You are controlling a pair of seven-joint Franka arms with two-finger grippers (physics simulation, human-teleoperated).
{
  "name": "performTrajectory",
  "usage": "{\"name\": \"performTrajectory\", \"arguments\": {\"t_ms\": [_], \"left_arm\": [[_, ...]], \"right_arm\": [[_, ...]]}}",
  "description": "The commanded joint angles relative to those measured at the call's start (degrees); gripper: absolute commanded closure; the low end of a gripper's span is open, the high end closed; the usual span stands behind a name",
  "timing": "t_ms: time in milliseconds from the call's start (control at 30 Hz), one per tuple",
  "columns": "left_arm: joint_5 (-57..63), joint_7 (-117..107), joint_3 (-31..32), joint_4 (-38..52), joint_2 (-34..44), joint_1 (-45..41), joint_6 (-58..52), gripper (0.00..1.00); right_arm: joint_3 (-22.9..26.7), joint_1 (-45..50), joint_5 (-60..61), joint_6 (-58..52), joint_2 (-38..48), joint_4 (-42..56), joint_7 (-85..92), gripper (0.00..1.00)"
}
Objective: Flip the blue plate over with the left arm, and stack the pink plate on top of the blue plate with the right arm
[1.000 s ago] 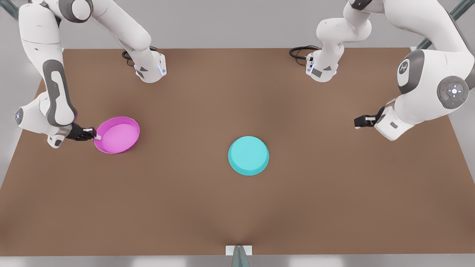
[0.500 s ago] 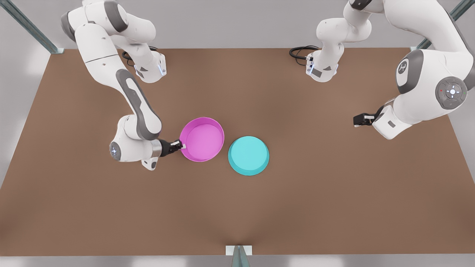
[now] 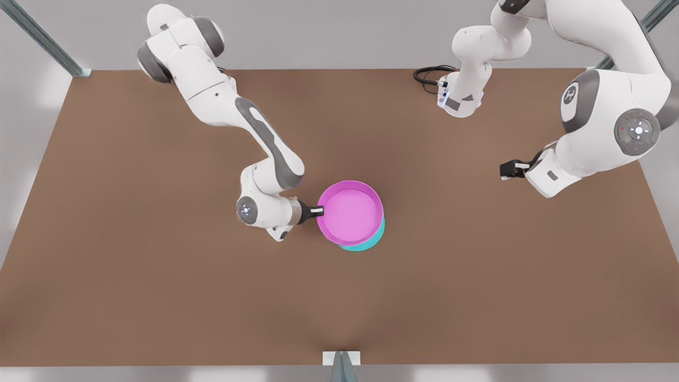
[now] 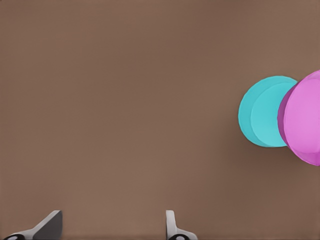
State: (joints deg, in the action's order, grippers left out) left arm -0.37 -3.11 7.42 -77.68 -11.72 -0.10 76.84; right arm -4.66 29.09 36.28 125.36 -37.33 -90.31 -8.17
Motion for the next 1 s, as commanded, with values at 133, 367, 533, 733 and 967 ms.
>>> {"name": "performTrajectory", "arguments": {"t_ms": [133, 367, 533, 733, 967], "left_arm": [[0.02, 0.74, 0.14, 0.16, 0.20, 0.01, -0.46, 0.00], [-0.07, 0.91, 0.05, 0.34, 0.03, 0.01, -0.46, 0.00], [-0.07, 0.91, 0.05, 0.42, 0.03, 0.01, -0.46, 0.00], [-0.07, 0.83, 0.05, 0.42, 0.03, 0.01, -0.46, 0.00], [-0.07, 1.26, 0.05, 0.51, 0.12, 0.01, -0.46, 0.00]], "right_arm": [[4.40, 6.33, -0.95, 7.61, -0.46, -0.84, -31.02, 0.79], [4.40, 6.33, -1.04, 7.44, -0.90, -0.75, -31.46, 0.00], [4.57, 1.93, -1.04, 4.02, 1.38, 0.39, -26.90, 0.00], [4.93, -16.35, -32.84, -40.63, 6.22, 25.44, 4.03, 0.00], [4.40, -25.14, -43.93, -47.76, 30.21, 13.94, 17.49, 0.00]]}}
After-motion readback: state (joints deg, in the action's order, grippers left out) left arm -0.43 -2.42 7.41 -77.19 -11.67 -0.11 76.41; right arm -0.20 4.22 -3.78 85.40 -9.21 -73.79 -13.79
